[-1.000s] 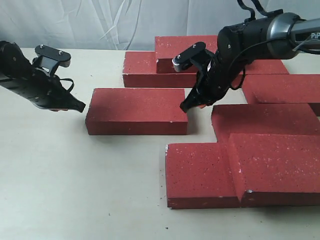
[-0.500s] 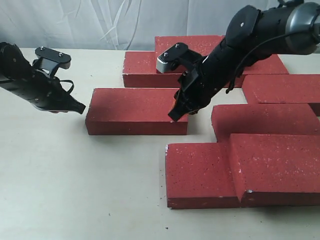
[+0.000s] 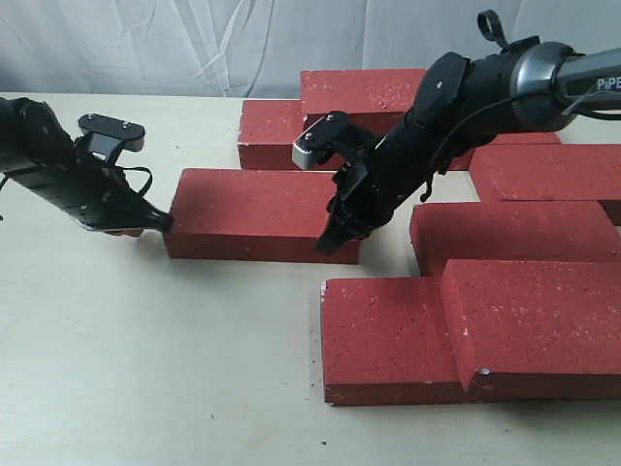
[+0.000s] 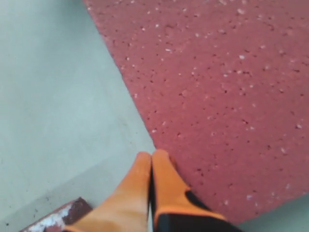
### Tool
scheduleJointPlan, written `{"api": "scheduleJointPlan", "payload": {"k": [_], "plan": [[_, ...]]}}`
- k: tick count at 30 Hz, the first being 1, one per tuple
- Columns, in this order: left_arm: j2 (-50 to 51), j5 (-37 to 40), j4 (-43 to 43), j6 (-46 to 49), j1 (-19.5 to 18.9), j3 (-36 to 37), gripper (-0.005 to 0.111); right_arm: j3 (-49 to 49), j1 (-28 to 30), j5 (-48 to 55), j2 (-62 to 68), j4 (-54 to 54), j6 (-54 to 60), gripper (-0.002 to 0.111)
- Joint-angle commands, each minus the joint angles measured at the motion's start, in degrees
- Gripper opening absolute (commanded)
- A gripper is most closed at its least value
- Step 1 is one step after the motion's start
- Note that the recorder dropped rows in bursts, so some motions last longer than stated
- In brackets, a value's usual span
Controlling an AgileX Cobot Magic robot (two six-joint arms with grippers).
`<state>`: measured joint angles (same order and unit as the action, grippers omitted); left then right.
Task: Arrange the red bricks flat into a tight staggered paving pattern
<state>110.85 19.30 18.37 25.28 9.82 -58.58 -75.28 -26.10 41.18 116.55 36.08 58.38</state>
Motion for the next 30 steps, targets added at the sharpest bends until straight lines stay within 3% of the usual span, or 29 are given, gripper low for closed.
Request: {"api": "scheduleJointPlan", "payload": {"k": [1, 9, 14, 18, 21, 25, 30], "plan": [[-0.04, -0.05, 2.26, 2.03, 1.62, -0.55, 0.000, 0.08, -1.25, -1.38, 0.38, 0.27, 0.97, -0.001], [-0.04, -2.06, 2.66, 2.20, 3.51, -0.53, 0.000, 0.00, -1.34, -3.76, -0.15, -2.69, 0.52, -0.001], [-0.04, -2.37, 2.66, 2.20, 3.52, -0.53, 0.000, 0.00, 0.25, -10.54, -3.02, -9.18, -11.54, -0.001], [-0.04, -2.78, 2.51, 2.20, 3.52, -0.53, 0.000, 0.00, 0.78, -4.63, -5.48, -8.62, -13.05, -0.001], [-0.04, -2.77, 2.48, 2.20, 3.52, -0.53, 0.000, 0.00, -1.07, 0.11, -6.97, -7.77, -12.65, -0.001], [-0.04, -1.86, 2.48, 2.20, 3.40, -0.53, 0.000, 0.00, -5.28, 4.52, -6.29, -2.96, -4.17, -0.001], [-0.04, -2.08, 3.06, 2.20, 3.50, -0.53, 0.000, 0.00, -9.74, -1.27, -3.04, -3.68, -1.41, -0.001]]}}
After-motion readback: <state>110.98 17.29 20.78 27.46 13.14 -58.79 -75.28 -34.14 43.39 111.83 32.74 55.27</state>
